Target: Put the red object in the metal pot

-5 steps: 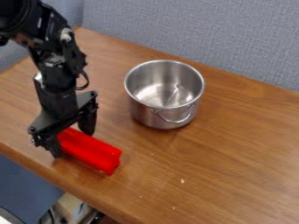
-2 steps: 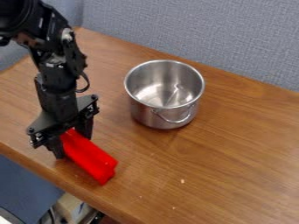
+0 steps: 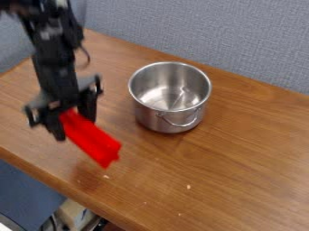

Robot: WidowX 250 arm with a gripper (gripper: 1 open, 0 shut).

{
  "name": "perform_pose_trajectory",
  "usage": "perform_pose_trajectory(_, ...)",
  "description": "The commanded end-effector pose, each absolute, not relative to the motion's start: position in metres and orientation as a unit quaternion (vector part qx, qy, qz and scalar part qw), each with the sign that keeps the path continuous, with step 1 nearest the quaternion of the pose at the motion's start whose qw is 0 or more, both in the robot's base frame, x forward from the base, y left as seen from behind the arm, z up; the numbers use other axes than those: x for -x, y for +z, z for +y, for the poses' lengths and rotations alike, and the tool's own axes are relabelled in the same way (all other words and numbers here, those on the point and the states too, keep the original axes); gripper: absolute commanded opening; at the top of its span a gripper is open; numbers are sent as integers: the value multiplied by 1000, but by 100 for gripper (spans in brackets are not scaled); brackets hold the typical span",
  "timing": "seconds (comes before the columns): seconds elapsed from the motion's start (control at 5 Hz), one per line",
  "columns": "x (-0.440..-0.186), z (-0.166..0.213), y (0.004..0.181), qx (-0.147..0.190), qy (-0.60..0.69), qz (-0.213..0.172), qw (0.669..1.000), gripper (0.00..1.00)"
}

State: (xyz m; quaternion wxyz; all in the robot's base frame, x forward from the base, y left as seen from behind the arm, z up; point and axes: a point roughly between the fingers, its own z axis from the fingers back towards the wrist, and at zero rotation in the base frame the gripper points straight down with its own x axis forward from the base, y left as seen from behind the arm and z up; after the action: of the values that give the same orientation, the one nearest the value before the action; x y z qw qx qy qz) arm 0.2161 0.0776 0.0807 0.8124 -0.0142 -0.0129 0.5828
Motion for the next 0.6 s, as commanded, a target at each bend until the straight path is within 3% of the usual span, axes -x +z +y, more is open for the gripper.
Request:
perform_pose_trajectory(0.0, -228, 83, 118, 52, 552, -31, 832, 0)
perform_pose_trajectory(0.4, -248, 54, 125, 67, 523, -23, 849, 0)
